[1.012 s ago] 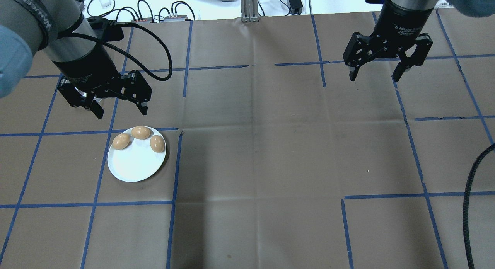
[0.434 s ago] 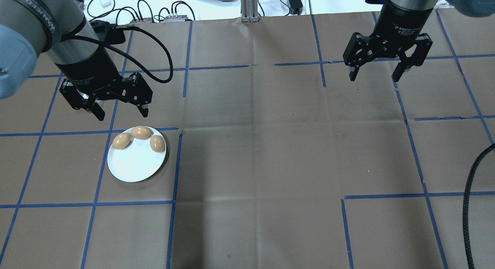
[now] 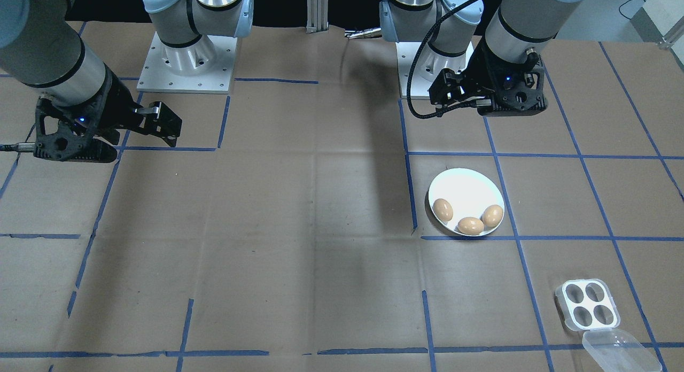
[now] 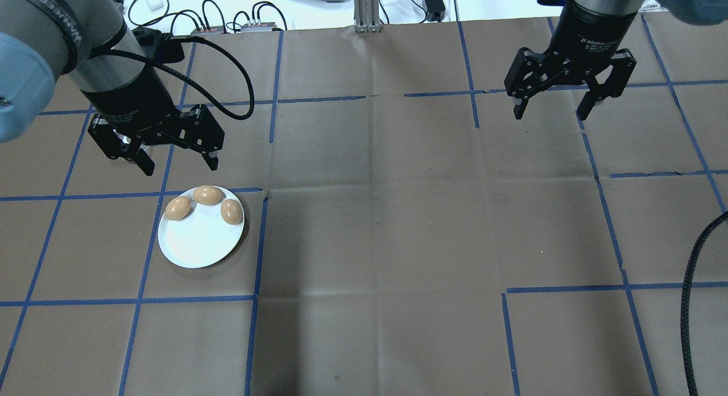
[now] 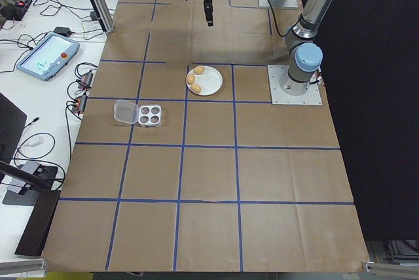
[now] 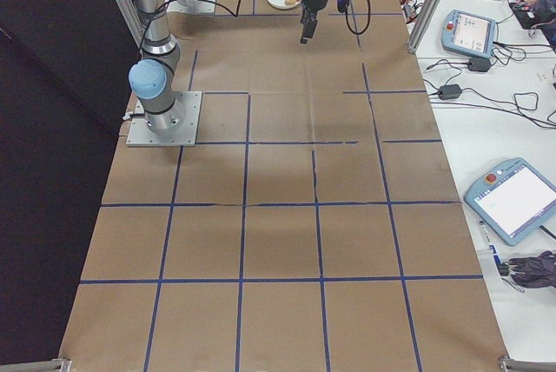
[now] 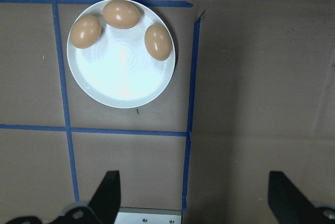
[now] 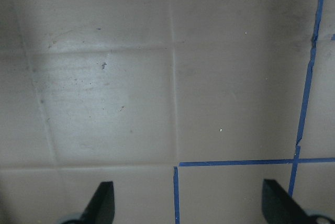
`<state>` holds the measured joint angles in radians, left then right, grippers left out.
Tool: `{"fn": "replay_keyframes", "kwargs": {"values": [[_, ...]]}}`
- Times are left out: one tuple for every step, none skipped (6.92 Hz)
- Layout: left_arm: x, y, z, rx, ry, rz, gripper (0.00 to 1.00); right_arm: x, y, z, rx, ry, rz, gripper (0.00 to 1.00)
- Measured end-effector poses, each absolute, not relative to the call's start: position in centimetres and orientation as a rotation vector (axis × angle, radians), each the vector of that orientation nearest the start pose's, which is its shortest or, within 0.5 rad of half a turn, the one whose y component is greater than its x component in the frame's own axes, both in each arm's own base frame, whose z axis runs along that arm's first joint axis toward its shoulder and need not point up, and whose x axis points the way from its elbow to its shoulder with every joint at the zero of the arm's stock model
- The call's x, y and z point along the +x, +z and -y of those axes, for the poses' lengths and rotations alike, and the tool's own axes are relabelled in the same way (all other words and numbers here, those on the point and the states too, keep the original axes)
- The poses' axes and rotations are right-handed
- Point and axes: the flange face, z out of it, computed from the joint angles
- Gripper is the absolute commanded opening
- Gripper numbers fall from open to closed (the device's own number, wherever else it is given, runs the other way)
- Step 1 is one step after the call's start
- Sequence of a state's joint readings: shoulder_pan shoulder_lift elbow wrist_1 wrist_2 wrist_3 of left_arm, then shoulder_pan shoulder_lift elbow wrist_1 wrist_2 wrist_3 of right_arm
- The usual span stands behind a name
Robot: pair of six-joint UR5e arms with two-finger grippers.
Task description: Place egg on plate
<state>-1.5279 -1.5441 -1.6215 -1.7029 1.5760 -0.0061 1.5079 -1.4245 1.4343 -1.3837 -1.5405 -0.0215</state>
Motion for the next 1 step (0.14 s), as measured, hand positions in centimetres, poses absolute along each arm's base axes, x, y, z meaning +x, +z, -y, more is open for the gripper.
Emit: {"fn": "replay_keyframes", "kwargs": {"values": [[-11.28, 46.33, 47.01, -0.076, 0.247, -3.129, 1.00, 10.25, 46.20, 54.00, 0.069, 0.303, -3.088, 1.00]]}}
